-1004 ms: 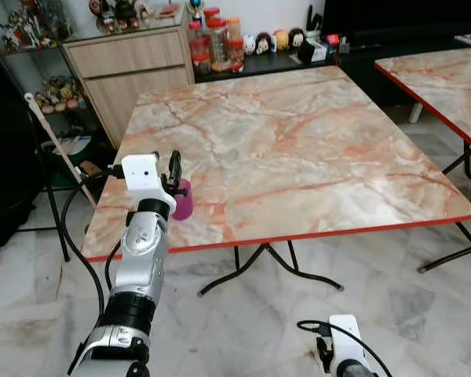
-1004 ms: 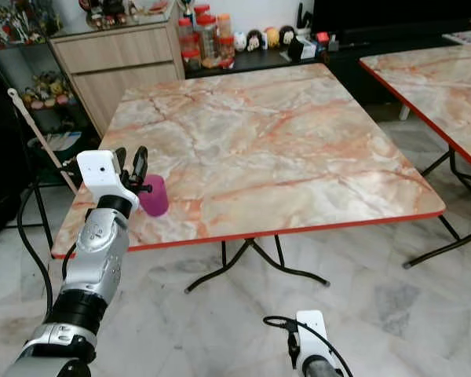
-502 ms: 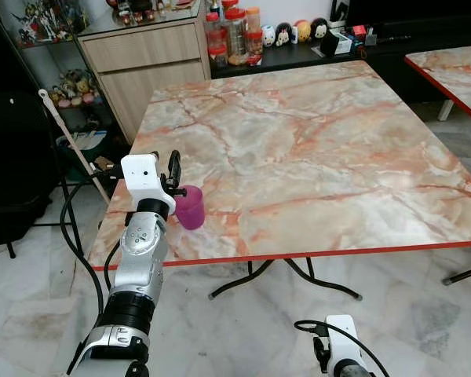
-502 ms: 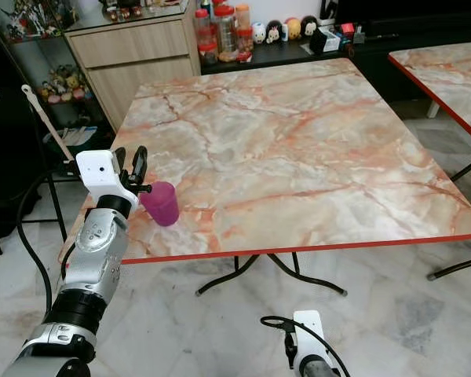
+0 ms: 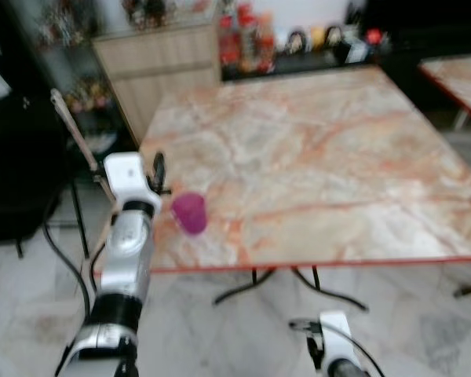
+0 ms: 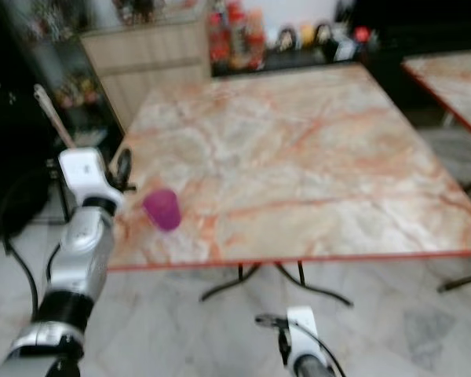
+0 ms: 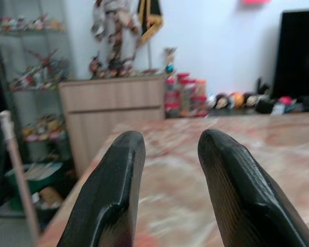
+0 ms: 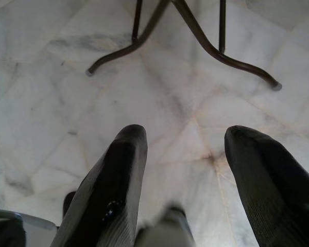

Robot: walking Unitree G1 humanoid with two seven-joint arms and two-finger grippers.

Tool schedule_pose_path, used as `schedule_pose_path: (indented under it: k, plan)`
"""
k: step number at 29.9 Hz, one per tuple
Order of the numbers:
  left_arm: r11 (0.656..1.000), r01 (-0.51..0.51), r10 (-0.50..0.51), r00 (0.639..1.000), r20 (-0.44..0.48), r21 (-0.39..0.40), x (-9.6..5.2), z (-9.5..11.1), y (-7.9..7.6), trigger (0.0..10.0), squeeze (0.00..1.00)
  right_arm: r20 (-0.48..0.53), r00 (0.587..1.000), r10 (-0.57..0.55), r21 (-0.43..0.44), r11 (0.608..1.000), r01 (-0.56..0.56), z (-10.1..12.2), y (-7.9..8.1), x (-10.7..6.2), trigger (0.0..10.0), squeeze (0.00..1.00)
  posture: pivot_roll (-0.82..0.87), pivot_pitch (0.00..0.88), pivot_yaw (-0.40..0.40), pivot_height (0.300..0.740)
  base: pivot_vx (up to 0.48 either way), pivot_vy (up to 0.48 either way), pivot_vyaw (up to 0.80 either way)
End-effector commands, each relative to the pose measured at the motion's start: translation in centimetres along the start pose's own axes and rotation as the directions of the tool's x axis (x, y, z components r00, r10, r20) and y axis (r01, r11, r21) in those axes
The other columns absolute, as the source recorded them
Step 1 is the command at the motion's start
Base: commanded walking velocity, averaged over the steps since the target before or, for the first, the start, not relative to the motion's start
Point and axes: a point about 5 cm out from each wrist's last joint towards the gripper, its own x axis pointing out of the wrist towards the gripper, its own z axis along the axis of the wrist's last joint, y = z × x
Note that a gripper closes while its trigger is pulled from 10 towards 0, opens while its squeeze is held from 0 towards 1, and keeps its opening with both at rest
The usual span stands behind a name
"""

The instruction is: Setting the table

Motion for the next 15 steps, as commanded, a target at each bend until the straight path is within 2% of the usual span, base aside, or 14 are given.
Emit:
schedule_pose_path:
  k: [1, 10, 15]
  plan:
    - [1.000, 0.005, -0.005, 1.000, -0.012, -0.004, 0.09, -0.12, -0.47, 10.0, 0.00, -0.011, 1.000, -0.011, 0.001, 1.000, 0.011, -0.23, -0.50, -0.06, 10.0, 0.00, -0.01, 0.000, 0.105, 0.719, 0.349, 0.000, 0.00]
    - [1.000, -0.008, 0.008, 1.000, -0.010, -0.004, 0.11, -0.06, -0.15, 10.0, 0.00, -0.011, 1.000, -0.013, 0.005, 1.000, 0.013, -0.16, -0.55, -0.04, 10.0, 0.00, -0.01, 0.000, 0.103, 0.719, 0.333, 0.000, 0.00]
    - [1.000, -0.003, 0.002, 1.000, -0.021, -0.002, 0.03, -0.16, 0.09, 10.0, 0.00, -0.017, 1.000, -0.014, 0.008, 1.000, 0.014, -0.34, -0.55, -0.09, 10.0, 0.00, -0.01, 0.000, 0.105, 0.719, 0.000, 0.000, 0.00]
